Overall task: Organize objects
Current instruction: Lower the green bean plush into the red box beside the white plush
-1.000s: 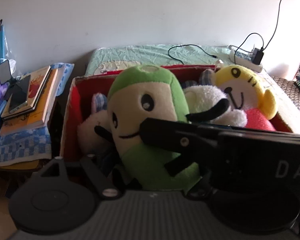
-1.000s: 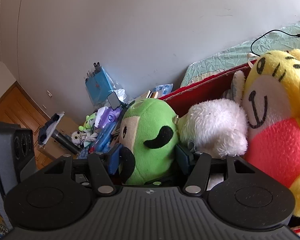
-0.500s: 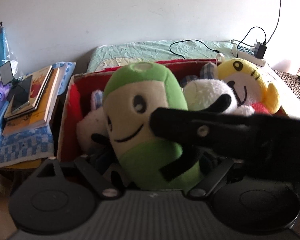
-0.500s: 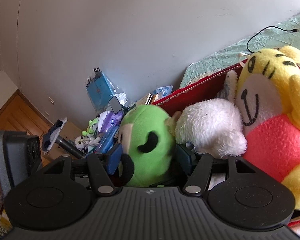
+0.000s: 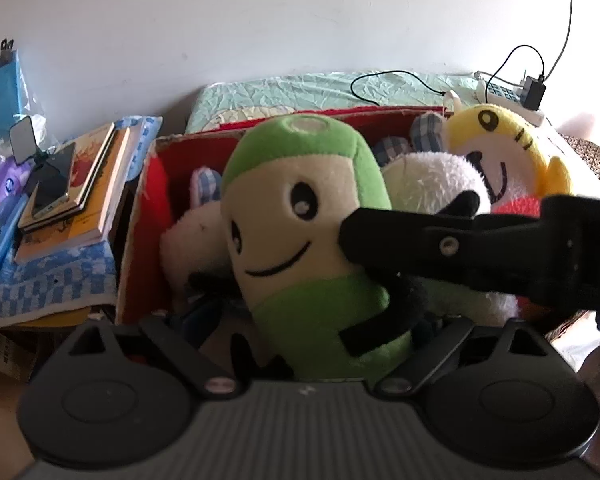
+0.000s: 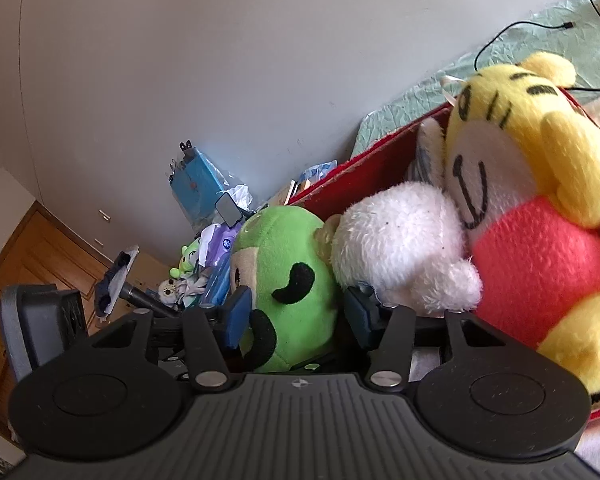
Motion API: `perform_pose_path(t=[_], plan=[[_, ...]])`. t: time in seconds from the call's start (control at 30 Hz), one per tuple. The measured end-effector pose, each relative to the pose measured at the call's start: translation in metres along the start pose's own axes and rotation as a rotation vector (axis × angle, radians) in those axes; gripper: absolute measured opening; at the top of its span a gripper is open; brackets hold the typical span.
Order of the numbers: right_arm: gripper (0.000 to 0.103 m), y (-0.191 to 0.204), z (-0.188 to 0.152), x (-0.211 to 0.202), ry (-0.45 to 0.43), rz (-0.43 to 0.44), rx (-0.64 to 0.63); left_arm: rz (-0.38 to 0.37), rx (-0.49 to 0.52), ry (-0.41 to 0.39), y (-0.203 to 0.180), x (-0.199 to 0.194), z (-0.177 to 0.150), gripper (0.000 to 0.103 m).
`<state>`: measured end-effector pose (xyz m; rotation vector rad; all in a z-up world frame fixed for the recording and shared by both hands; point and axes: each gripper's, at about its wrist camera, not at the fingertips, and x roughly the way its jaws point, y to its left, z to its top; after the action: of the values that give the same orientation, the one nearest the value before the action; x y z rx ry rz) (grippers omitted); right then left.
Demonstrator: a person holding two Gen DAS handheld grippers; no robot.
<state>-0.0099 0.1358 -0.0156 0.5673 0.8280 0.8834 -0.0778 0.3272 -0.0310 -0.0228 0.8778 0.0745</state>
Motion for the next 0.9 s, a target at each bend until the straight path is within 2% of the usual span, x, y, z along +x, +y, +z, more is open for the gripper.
perform_pose_path(t=[0.33, 0.67, 0.9], plan=[[0.052, 0.0077, -0.0067, -0.0006, 0.001, -0.011, -0.069, 0.002, -0.005, -0.006, -0.0009, 0.0029, 0.0005, 0.100], [0.052, 0.0060, -0.0065, 0.0034, 0.006, -0.016, -0.052, 0.002, -0.005, 0.009, -0.0008, 0.0046, 0.0010, 0.102], [0.052, 0.0045, 0.0004, 0.0065, 0.048, -0.008, -0.041, -0.003, 0.005, 0.041, -0.0026, 0.0068, 0.0041, 0.103]])
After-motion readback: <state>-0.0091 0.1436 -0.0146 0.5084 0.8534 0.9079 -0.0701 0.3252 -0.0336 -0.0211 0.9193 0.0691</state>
